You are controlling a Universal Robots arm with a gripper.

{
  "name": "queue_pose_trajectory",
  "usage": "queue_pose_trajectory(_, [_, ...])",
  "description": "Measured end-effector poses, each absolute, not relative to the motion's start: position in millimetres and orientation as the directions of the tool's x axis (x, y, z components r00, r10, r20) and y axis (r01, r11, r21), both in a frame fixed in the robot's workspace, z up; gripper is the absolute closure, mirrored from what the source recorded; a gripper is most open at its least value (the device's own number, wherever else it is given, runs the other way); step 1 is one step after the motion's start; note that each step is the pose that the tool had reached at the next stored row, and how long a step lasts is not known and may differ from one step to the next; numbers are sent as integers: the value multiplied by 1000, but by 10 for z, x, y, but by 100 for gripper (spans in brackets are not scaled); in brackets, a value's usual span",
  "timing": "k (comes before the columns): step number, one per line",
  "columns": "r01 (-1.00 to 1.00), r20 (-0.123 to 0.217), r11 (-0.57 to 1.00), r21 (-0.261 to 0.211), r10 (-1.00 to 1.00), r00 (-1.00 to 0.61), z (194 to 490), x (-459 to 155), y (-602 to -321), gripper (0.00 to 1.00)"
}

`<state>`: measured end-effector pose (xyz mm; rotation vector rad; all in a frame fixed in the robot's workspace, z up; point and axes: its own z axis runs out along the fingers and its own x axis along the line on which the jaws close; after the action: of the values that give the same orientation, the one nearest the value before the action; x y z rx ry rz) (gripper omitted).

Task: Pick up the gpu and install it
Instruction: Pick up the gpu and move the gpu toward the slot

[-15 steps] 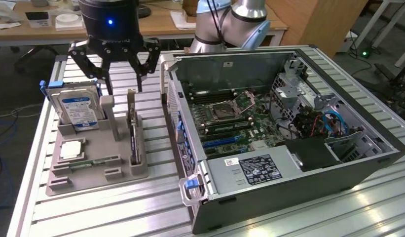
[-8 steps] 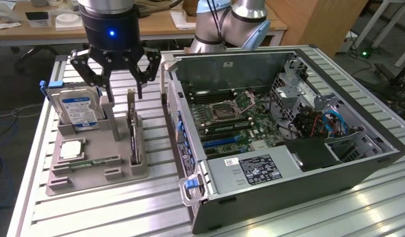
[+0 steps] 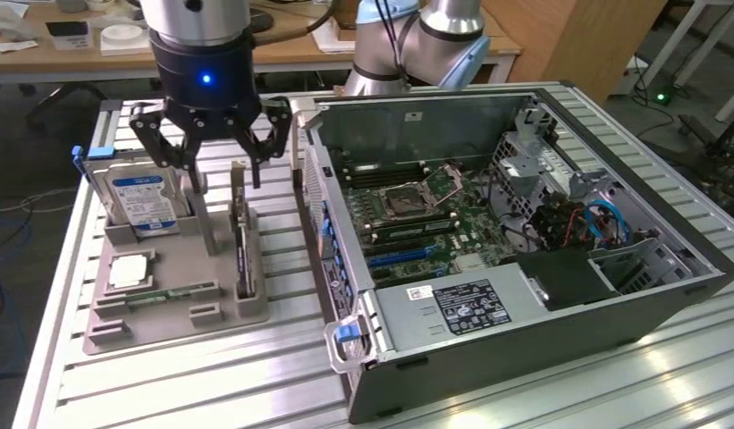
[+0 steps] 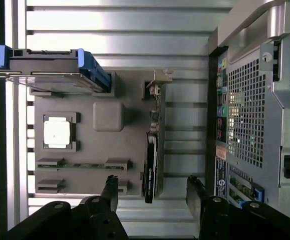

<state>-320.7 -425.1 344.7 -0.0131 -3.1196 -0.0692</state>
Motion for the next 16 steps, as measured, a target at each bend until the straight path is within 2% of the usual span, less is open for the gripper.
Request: queue_pose_trajectory(16, [24, 24, 999, 44, 23, -999, 3156, -3204, -4254, 34])
